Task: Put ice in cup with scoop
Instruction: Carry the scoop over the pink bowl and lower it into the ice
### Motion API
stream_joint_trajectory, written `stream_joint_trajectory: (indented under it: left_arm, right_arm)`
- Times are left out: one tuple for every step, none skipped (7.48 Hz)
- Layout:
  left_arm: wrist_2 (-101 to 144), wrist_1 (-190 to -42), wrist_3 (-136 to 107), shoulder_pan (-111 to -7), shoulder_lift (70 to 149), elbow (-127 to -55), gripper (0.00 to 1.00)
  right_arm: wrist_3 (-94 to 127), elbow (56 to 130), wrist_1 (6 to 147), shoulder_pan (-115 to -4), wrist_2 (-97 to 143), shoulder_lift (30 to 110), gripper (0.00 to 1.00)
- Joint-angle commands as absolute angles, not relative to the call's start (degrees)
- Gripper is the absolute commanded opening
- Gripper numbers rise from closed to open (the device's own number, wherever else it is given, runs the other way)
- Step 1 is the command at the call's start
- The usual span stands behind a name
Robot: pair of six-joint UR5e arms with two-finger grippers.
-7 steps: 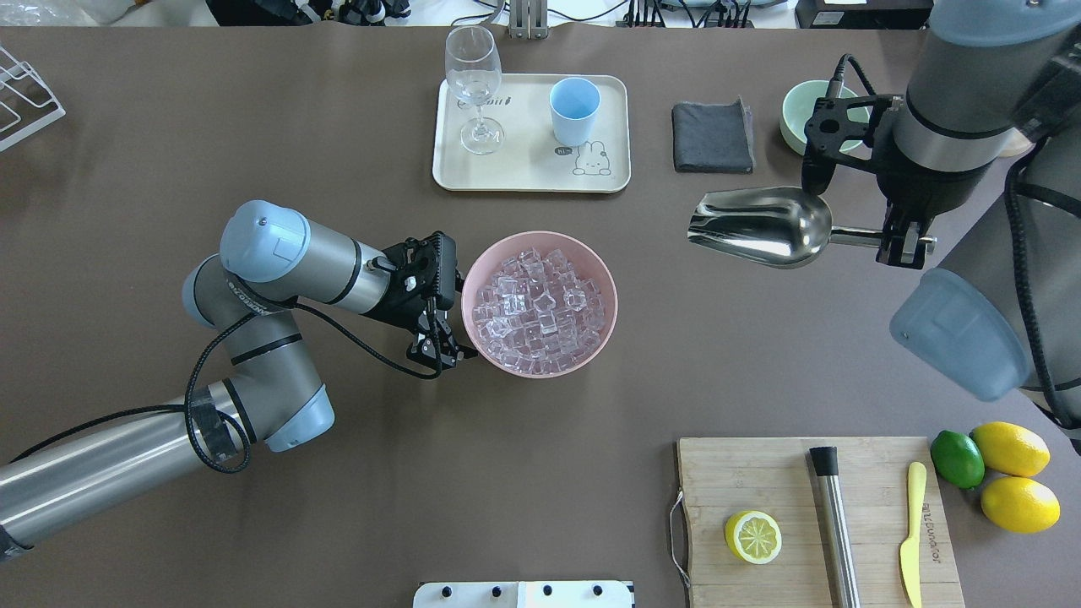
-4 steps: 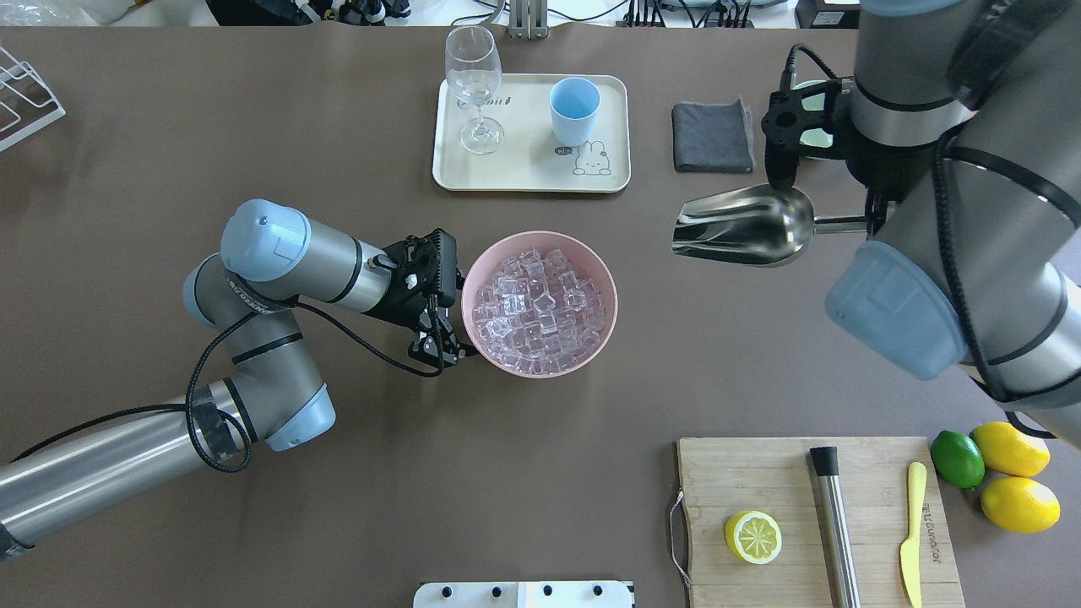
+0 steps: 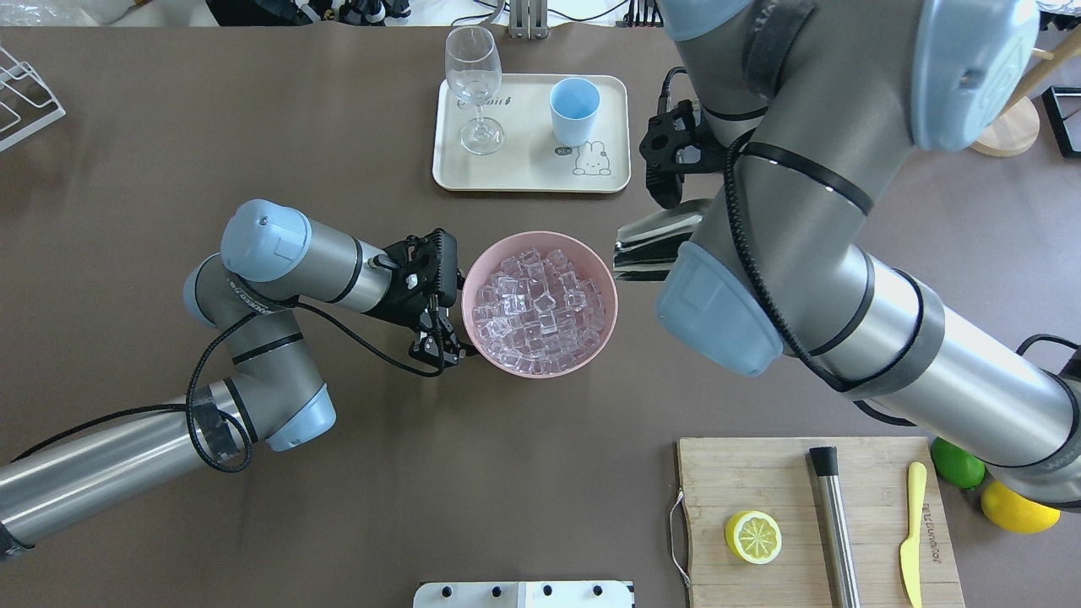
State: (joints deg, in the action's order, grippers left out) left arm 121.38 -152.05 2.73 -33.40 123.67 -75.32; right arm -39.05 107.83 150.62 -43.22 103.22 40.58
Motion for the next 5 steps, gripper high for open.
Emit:
stream_joint_trajectory:
  left_arm:
    - [121.38, -152.05, 2.72, -33.40, 123.66, -75.41, 0.98]
    - [121.38, -152.14, 2.72, -33.49, 123.66, -75.41, 0.98]
    - [121.38, -152.83, 2.72, -33.40, 123.40, -75.41, 0.98]
    - [121.38, -153.54, 2.72, -33.49, 123.22, -75.41, 0.98]
    - [121.38, -153.89, 2.72, -33.40, 123.14, -75.50, 0.98]
  right_arm:
    - [-38.33, 105.21, 152.31, -38.86, 99.42, 38.67, 0.00]
    - [-37.80, 103.03, 152.31, -38.41, 99.23, 38.24, 0.00]
    - [-37.10, 102.31, 152.31, -38.23, 98.97, 38.23, 0.00]
    - [-34.57, 100.65, 152.23, -37.62, 98.96, 37.71, 0.00]
    - [-33.41, 97.68, 152.23, -37.10, 99.05, 35.79, 0.00]
